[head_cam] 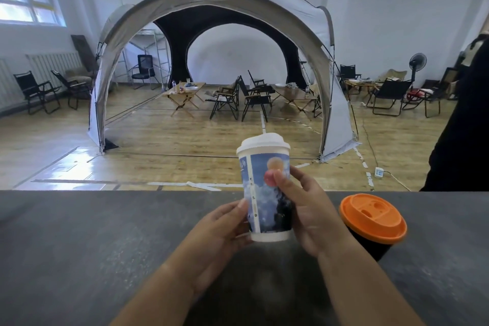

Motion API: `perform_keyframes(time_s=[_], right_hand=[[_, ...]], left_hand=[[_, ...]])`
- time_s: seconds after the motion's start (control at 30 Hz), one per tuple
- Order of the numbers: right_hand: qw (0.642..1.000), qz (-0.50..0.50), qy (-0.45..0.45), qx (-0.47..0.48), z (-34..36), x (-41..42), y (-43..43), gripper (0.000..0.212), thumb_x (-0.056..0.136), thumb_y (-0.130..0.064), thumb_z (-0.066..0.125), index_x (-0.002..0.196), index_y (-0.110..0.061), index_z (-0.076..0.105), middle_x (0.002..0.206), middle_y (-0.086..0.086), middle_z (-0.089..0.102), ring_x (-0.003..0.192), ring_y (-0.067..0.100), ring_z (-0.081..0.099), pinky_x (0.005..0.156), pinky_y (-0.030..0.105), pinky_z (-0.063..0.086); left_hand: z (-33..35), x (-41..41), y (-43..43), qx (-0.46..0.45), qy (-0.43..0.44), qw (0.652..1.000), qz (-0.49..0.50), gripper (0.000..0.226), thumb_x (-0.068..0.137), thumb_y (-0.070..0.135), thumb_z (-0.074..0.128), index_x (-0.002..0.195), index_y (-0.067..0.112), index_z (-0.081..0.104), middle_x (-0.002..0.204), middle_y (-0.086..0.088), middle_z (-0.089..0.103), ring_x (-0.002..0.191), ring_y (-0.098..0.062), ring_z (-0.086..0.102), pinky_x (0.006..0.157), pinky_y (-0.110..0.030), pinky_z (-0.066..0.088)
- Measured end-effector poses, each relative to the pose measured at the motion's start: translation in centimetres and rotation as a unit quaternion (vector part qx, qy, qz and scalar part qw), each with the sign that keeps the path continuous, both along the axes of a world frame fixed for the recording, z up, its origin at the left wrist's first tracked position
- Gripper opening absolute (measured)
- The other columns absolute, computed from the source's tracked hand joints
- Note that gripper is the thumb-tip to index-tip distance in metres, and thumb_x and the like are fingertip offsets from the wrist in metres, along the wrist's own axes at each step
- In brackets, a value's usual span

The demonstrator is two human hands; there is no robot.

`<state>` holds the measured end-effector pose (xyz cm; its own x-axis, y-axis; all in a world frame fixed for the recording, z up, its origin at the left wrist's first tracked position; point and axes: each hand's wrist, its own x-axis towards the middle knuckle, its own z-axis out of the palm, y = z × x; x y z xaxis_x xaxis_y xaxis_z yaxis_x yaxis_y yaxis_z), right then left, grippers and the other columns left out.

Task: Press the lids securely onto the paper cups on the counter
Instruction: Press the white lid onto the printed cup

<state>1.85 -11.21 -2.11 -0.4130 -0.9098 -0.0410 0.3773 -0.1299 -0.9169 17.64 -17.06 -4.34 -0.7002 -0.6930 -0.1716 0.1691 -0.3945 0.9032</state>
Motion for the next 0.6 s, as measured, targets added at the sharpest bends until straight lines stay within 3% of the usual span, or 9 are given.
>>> perform_keyframes(time_s=[0.13,0.2,0.3,0.37,0.47,0.6], right_hand=[[0.997,0.069,-0.045,-0.008,0.4,-0.6,0.4,0.049,0.080,-0.028,0.069,0.123,-0.007,0.062,0.118,0.019,0.071,0.109,0.036,0.068,0.097,0.052,0.052],[0.997,0.077,-0.028,-0.011,0.4,-0.6,0.5,0.043,0.085,-0.029,0.065,0.122,-0.006,0.063,0.118,0.018,0.071,0.110,0.035,0.068,0.096,0.050,0.053],[0.996,0.062,0.057,-0.006,0.3,-0.3,0.5,0.057,0.075,-0.041,0.070,0.125,-0.014,0.061,0.114,0.009,0.073,0.106,0.027,0.071,0.094,0.045,0.055],[0.994,0.050,0.097,0.001,-0.1,-0.4,0.5,0.069,0.065,-0.043,0.076,0.127,-0.019,0.059,0.112,0.002,0.074,0.106,0.022,0.071,0.095,0.043,0.055],[0.992,0.094,0.084,-0.019,-0.5,-0.9,0.4,0.056,0.075,-0.022,0.076,0.128,-0.019,0.059,0.120,0.005,0.070,0.117,0.025,0.065,0.101,0.045,0.051],[0.983,0.161,0.066,-0.049,-1.3,-1.3,0.0,0.067,0.078,-0.005,0.074,0.138,-0.024,0.051,0.130,0.007,0.065,0.124,0.025,0.060,0.099,0.039,0.052]], left_hand=[[0.1,-0.1,0.0,0.032,0.034,0.999,0.017,0.045,0.068,0.007,0.069,0.112,-0.005,0.065,0.104,-0.024,0.071,0.075,-0.024,0.072,0.067,-0.031,0.061],[0.1,0.0,0.1,0.013,0.024,0.999,0.027,0.049,0.065,0.007,0.072,0.112,-0.005,0.065,0.103,-0.023,0.072,0.075,-0.024,0.071,0.072,-0.036,0.060],[0.3,0.1,0.1,-0.040,-0.019,0.998,0.046,0.053,0.061,0.010,0.073,0.113,0.002,0.065,0.103,-0.017,0.073,0.091,-0.028,0.071,0.090,-0.045,0.054],[0.5,0.2,0.2,-0.087,-0.043,0.994,0.056,0.056,0.059,0.012,0.074,0.114,0.011,0.065,0.101,-0.010,0.075,0.097,-0.025,0.071,0.086,-0.039,0.056],[0.5,0.3,0.1,-0.161,-0.057,0.982,0.074,0.066,0.056,0.017,0.078,0.118,0.030,0.058,0.105,0.001,0.073,0.096,-0.011,0.070,0.075,-0.024,0.057],[0.1,0.5,-0.4,-0.285,-0.116,0.947,0.095,0.066,0.067,0.019,0.083,0.117,0.045,0.049,0.107,0.018,0.065,0.096,0.007,0.063,0.071,-0.013,0.053]])
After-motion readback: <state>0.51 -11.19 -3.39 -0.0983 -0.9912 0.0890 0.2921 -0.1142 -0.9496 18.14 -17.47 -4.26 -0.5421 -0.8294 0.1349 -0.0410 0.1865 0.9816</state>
